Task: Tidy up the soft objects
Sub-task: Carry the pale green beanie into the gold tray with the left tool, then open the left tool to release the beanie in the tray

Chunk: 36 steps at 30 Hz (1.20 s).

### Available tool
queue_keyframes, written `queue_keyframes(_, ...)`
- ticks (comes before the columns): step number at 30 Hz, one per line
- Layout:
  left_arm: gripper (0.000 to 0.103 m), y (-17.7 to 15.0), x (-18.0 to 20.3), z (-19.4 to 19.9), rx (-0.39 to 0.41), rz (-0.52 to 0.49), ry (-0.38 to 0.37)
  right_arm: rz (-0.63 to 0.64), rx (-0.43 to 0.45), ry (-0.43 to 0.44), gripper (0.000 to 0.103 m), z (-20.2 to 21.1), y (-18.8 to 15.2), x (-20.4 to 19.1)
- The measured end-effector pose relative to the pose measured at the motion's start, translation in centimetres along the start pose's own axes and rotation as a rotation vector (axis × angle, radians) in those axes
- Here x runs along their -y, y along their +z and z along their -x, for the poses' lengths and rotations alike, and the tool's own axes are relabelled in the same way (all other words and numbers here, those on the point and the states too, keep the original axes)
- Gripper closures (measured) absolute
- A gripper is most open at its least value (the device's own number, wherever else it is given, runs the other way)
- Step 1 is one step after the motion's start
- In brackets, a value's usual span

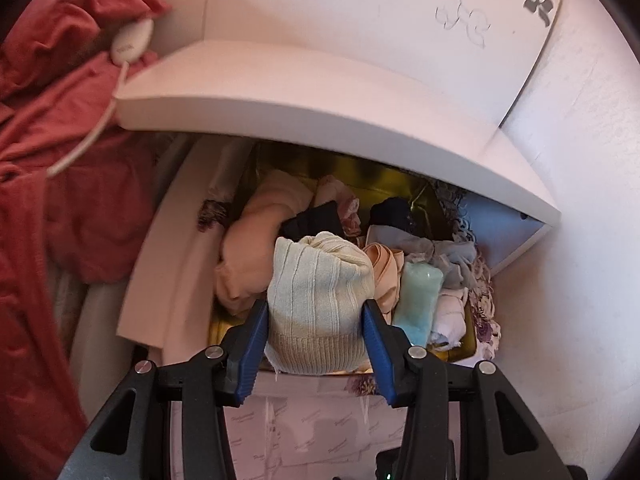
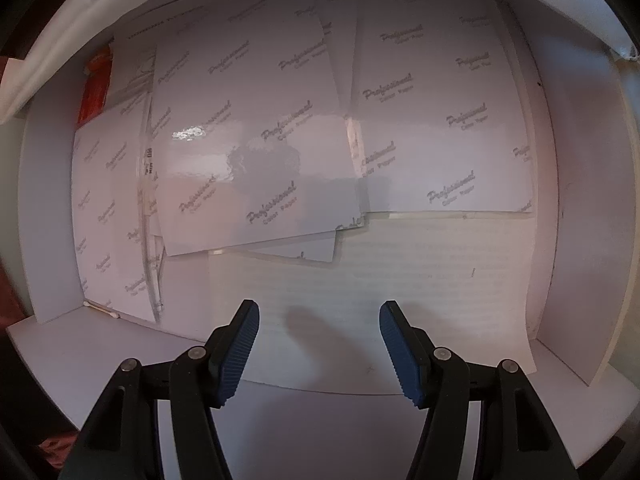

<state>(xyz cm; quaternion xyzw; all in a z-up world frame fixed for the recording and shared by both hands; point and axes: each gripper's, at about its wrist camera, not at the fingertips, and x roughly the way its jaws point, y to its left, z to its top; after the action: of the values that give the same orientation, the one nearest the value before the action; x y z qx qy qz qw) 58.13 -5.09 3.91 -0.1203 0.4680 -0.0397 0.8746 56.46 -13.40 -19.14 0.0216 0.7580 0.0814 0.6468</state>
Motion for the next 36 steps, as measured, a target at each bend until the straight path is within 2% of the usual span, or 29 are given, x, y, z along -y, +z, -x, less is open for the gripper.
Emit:
queue_keyframes(6,0.054,-0.9,-0.6,-6.2,-0.143,0.001,0.037,0.004,0.0,-0.004,0.039,0.0,0.0,-0.4)
queue_keyframes(8,0.048,-1.1,-0.9,-6.5,-0.122,-0.004,0.015,0.003,-0.001,-0.002,0.039,0.0,-0.2,-0.4)
queue_keyframes(12,0.042,-1.1,-1.0,-6.6,-0.138,-0.025,0.007,0.005,-0.003,-0.004,0.039,-0.2,-0.1,-0.4)
queue_keyframes(16,0.037,-1.0,-1.5,-6.0,-0.141,0.01,0.012,0.01,0.003,-0.012,0.039,-0.1,-0.2,-0.5)
queue_keyframes(20,0.031,-1.0,-1.8,-4.3,-0.095,-0.012,0.03,0.022,0.011,-0.026,0.039,-0.2,-0.2,-0.8)
queue_keyframes(28,0.029,-2.0,-2.2,-1.2,-0.042,-0.005,0.056,0.048,0.036,-0.051,0.039,0.1,-0.6,-1.6)
queue_keyframes(36,0.029,-5.2,-3.1,2.5,-0.002,0.009,0.082,0.077,0.064,-0.089,0.039,0.6,-0.9,-2.4)
